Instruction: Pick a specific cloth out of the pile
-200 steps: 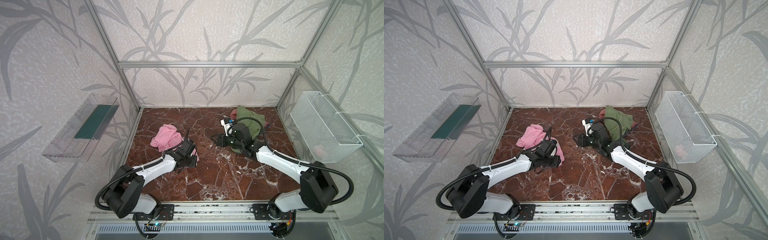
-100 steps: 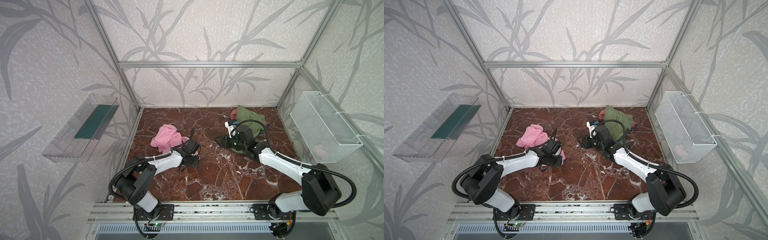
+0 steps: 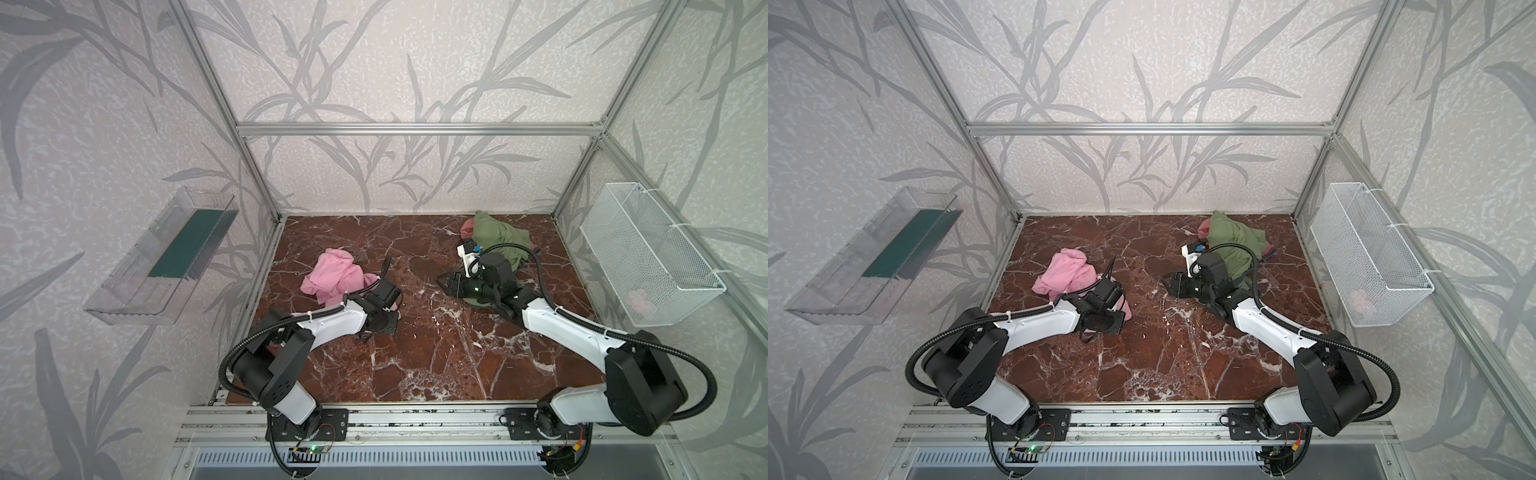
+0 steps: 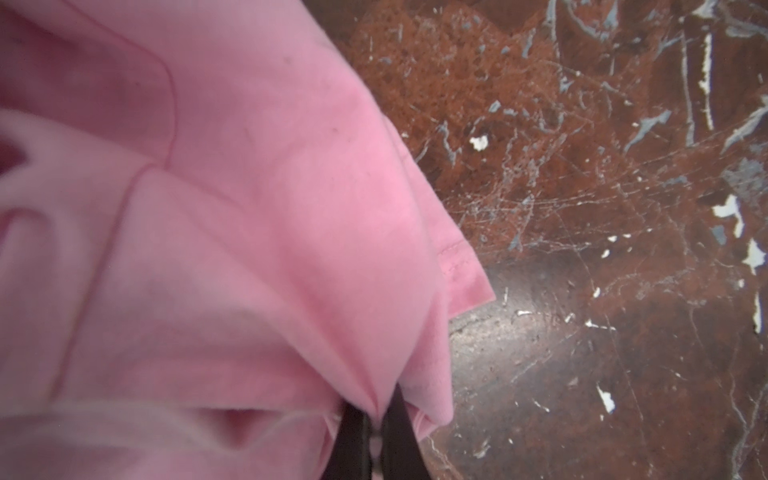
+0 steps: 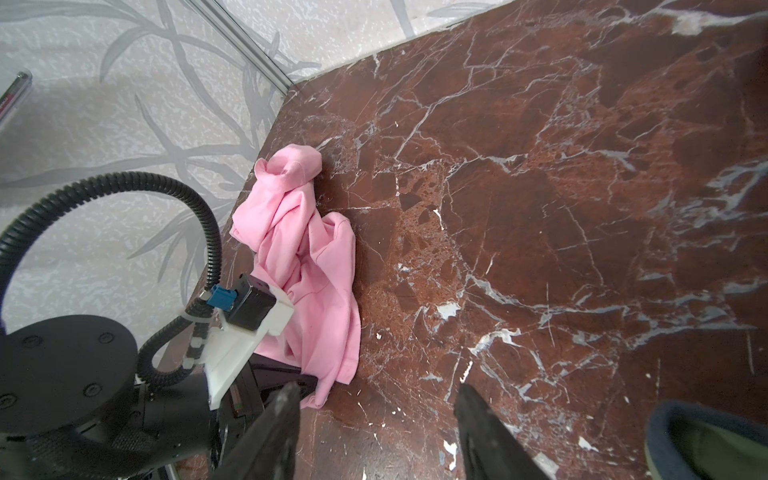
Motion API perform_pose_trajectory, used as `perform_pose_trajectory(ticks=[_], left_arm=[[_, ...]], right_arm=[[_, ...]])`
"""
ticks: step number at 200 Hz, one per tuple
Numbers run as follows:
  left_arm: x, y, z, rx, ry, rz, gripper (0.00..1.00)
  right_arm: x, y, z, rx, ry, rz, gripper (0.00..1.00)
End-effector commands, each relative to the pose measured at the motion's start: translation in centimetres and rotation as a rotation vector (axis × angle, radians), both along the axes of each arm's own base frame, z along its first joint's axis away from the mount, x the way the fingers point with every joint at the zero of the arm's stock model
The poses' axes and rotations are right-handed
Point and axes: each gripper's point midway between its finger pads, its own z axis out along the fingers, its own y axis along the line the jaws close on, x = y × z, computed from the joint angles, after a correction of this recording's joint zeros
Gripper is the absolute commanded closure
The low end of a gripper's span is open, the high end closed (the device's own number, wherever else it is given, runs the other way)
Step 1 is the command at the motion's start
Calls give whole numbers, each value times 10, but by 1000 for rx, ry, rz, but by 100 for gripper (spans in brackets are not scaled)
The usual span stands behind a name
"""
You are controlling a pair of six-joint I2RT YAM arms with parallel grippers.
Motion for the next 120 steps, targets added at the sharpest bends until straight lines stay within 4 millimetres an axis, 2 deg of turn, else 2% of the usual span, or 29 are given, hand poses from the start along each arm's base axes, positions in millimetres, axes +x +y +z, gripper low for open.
perform_pose_trajectory(ticks=[1,64,99,120], left_arm=[[2,-12,26,-44,-29,-5,100],[24,-47,109,-249,-184,-14,100],[37,-46,141,-263,-278,8,100],[44,-32,167,-241,-365,33,100]], right_arm=[[1,-4,10,28,-24,-9,40],[4,-12,10,39,-21,-30,40],[6,-11,14,59,-15,-19,40],[7,-12,15,61,-16,-19,40]])
